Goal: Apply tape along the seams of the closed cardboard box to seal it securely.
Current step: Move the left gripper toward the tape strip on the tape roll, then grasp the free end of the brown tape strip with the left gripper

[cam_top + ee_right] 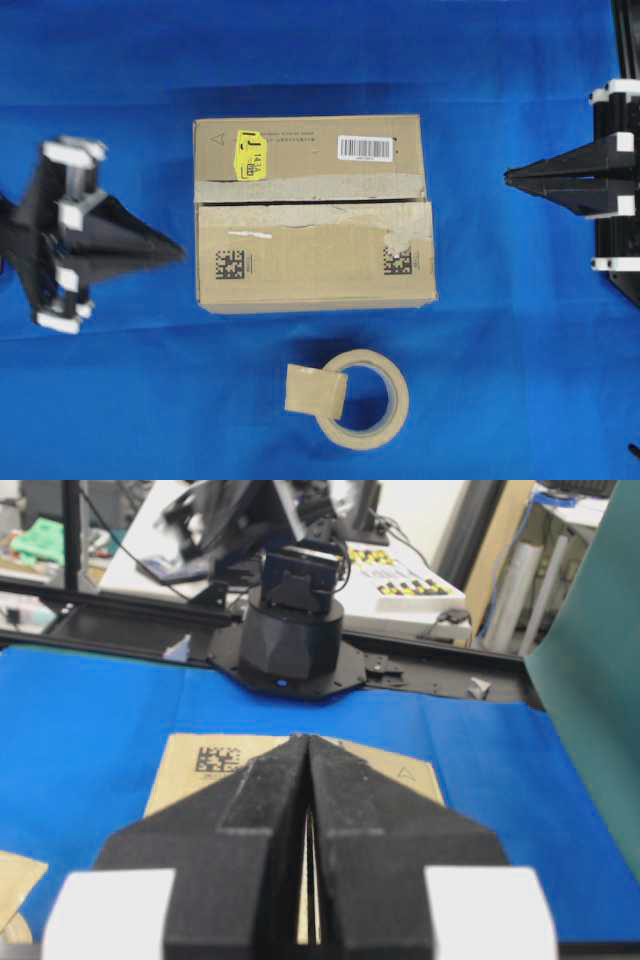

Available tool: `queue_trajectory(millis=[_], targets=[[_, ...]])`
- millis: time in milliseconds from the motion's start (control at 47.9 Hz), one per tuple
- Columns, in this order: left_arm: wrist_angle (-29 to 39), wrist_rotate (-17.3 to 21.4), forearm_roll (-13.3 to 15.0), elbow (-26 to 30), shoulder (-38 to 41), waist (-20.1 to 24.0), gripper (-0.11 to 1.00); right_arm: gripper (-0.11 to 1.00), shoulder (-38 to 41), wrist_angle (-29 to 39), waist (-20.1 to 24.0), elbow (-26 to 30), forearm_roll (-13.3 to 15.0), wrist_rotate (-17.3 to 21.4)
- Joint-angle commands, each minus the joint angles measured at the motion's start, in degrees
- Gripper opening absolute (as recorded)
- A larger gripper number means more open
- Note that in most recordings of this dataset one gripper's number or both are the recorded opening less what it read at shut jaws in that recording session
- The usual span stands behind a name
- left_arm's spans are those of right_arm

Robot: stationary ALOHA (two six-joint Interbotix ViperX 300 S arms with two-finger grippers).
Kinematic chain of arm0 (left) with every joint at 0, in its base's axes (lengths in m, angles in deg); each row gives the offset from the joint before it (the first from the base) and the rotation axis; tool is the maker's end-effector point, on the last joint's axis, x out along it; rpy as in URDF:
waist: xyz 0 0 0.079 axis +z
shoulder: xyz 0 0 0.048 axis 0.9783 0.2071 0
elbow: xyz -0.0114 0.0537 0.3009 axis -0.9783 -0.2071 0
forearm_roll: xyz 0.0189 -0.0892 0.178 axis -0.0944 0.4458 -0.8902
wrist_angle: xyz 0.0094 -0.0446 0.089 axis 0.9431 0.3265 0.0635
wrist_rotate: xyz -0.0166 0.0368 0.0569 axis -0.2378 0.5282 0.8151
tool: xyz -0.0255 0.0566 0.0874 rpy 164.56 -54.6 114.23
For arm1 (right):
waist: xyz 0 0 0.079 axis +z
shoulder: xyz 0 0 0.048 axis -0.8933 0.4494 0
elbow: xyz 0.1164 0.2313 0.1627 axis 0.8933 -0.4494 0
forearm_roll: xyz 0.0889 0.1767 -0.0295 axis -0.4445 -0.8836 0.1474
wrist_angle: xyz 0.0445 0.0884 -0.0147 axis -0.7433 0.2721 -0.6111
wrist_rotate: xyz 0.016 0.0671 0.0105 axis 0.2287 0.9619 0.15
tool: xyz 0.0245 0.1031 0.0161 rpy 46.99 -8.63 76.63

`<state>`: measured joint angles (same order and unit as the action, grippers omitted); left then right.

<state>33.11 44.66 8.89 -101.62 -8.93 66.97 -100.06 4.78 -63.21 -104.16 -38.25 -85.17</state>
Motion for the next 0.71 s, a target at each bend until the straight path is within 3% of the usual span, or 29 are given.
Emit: queue_trajectory(millis=[0,104,230,397,689], targets=[[0.3,3.3,0.0,3.1,3.5,-1.8,0.11,-0.01,0.3,-0.6,-0.1,1.8,-0.1,-0.1],[2.9,10.2,0.0,5.1,8.0,-4.2,0.39,-0.01,0.3,-0.6,-0.2,1.8,0.0,-0.2],[4.5,22.0,0.0,7.6,13.7,-6.4,0.76,-0.01,0.3,-0.6,-0.2,1.9,0.0,-0.3],[4.7,31.8,0.6,12.2,21.9,-9.6,0.68,-0.01,0.3,-0.5,-0.2,1.9,0.0,-0.3],[4.4,37.1,0.6,19.8,36.7,-11.1,0.70,-0.01,0.3,-0.1,-0.2,1.9,0.2,-0.4]])
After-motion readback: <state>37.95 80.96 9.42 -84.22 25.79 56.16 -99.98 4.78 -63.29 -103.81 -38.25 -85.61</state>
